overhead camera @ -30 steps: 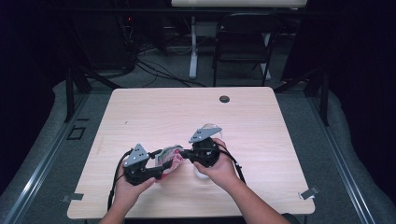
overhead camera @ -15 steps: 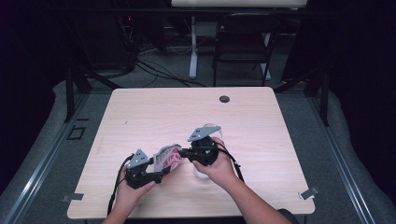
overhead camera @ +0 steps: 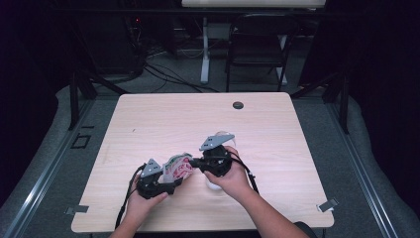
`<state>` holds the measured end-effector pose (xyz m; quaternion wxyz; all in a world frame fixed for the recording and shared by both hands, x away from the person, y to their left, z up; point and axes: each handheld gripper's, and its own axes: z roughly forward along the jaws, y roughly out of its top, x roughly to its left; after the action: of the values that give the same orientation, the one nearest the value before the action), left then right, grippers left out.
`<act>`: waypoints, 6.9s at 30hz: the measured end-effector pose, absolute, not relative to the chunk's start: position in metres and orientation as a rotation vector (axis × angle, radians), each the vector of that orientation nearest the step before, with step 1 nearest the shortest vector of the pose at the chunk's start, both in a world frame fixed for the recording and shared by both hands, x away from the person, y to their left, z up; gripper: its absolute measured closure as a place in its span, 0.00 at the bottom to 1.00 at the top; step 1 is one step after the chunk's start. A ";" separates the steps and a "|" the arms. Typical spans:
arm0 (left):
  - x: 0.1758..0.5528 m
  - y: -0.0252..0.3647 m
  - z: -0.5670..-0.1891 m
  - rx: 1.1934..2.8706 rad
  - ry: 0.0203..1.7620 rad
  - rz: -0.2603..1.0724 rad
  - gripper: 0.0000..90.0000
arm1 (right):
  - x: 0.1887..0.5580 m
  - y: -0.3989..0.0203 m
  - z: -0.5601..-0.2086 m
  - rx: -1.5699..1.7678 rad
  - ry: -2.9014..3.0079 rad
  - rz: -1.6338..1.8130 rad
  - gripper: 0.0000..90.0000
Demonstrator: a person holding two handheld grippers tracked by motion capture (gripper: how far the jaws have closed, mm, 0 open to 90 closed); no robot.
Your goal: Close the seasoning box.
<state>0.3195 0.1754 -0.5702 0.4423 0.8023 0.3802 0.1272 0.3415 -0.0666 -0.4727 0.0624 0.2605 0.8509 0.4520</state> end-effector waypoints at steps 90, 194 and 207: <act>0.327 0.163 -0.569 2.157 0.912 0.475 0.67 | 0.333 -0.071 -0.464 0.750 2.554 1.375 0.80; 0.314 0.140 -0.534 2.300 0.706 0.885 0.67 | 0.328 -0.086 -0.458 0.733 2.714 1.435 1.00; 0.318 0.132 -0.526 2.313 0.693 0.984 0.67 | 0.332 -0.095 -0.460 0.761 2.681 1.479 1.00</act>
<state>0.3175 0.1317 -0.5261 0.2638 0.8557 0.2562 0.3641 0.3320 -0.0955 -0.4595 -0.0069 0.2413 0.8497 0.4687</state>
